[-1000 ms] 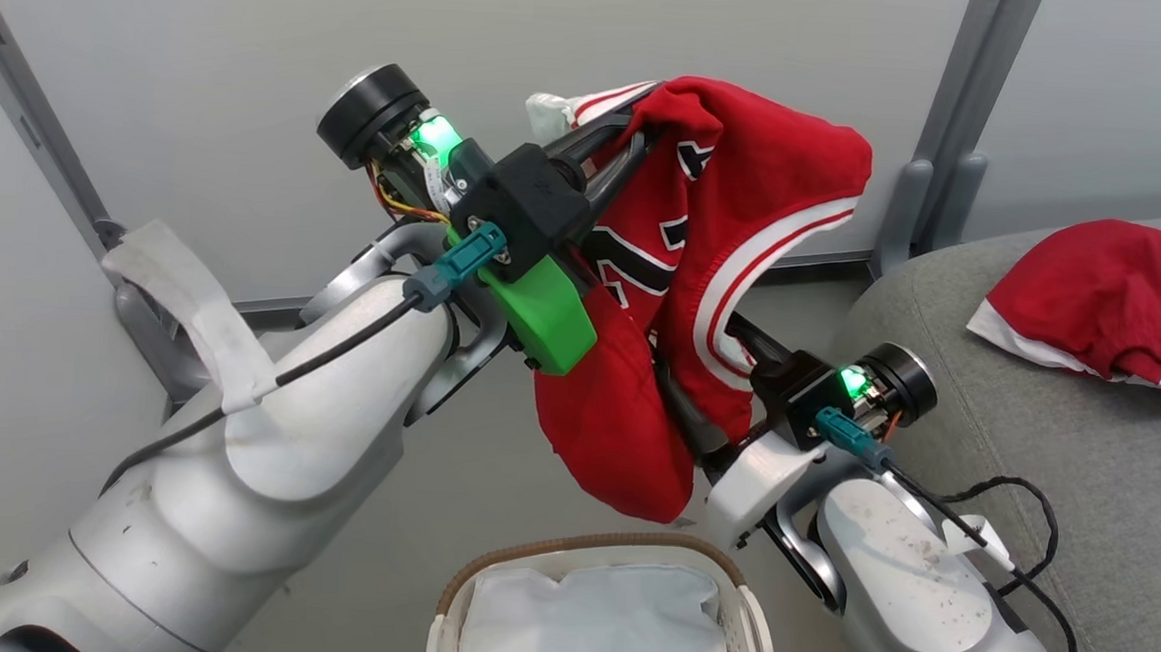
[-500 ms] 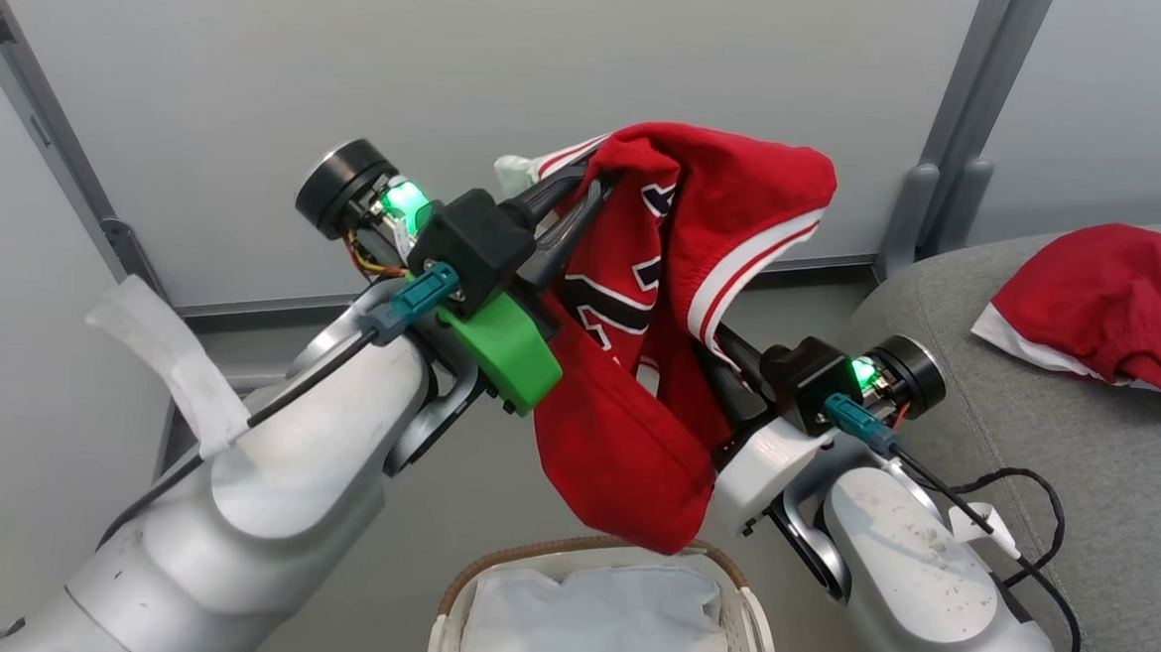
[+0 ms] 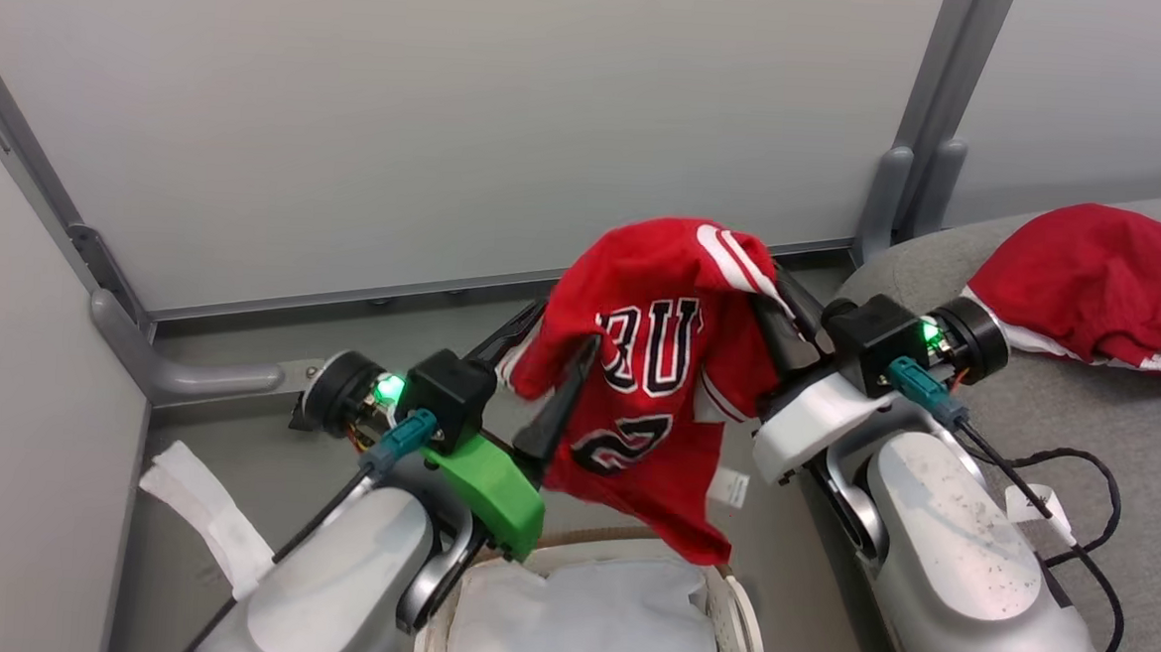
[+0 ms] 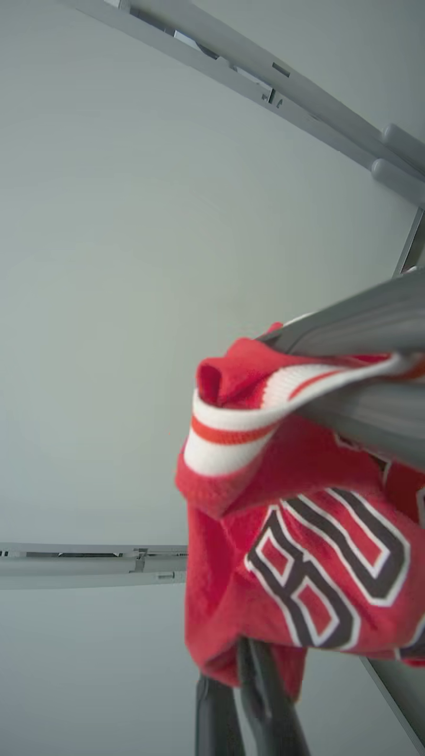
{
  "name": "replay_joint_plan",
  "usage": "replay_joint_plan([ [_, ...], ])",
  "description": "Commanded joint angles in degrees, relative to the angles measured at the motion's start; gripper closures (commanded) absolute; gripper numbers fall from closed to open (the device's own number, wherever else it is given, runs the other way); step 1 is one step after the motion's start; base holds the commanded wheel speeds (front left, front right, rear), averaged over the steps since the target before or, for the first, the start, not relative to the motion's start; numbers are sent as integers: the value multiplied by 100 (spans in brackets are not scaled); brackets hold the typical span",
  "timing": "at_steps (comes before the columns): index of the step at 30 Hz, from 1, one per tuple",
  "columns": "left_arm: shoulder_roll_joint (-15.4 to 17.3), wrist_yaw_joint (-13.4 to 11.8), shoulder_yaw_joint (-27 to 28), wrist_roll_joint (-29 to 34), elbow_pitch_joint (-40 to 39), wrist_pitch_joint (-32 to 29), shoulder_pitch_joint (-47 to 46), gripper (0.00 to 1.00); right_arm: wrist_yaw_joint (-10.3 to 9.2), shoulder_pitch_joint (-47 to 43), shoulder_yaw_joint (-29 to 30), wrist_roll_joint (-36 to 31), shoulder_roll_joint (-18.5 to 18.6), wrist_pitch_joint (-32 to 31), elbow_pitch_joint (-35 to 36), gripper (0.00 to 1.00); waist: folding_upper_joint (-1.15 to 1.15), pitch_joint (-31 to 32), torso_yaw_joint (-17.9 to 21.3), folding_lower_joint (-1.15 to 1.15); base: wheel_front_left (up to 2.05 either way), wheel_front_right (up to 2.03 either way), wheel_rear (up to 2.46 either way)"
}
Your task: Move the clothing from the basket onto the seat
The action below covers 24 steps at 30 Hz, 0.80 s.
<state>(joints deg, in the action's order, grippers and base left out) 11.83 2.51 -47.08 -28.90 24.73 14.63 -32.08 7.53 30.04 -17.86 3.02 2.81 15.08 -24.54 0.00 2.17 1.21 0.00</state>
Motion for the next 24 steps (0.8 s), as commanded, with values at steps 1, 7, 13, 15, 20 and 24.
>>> replay_joint_plan([
  [1, -37, -36, 6, -5, 63, 30, 146, 0, -8, 77, 45, -42, 16, 12, 79, 100, 0, -32, 37, 0, 0, 0, 0],
  [7, -299, -34, 158, 24, 173, 61, 600, 0, -8, 189, 216, -157, 16, 12, 317, 100, 0, -84, 114, 0, 0, 0, 0],
  [13, -482, 21, 432, 189, 112, 58, 1057, 0, -8, 201, 345, -265, 16, 13, 442, 100, 0, -125, 161, 0, 0, 0, 0],
  [15, -519, 44, 544, 257, 82, 59, 1187, 0, -8, 153, 387, -287, 16, 13, 444, 100, 0, -138, 178, 0, 0, 0, 0],
  [20, -607, 64, 806, 411, -11, 58, 1439, 0, -8, 102, 451, -299, 18, 13, 454, 100, 0, -189, 294, 0, 0, 0, 0],
  [24, -618, 80, 1019, 600, -110, 60, 1563, 0, -8, 172, 462, -313, 18, 13, 475, 100, 0, -272, 560, 0, 0, 0, 0],
])
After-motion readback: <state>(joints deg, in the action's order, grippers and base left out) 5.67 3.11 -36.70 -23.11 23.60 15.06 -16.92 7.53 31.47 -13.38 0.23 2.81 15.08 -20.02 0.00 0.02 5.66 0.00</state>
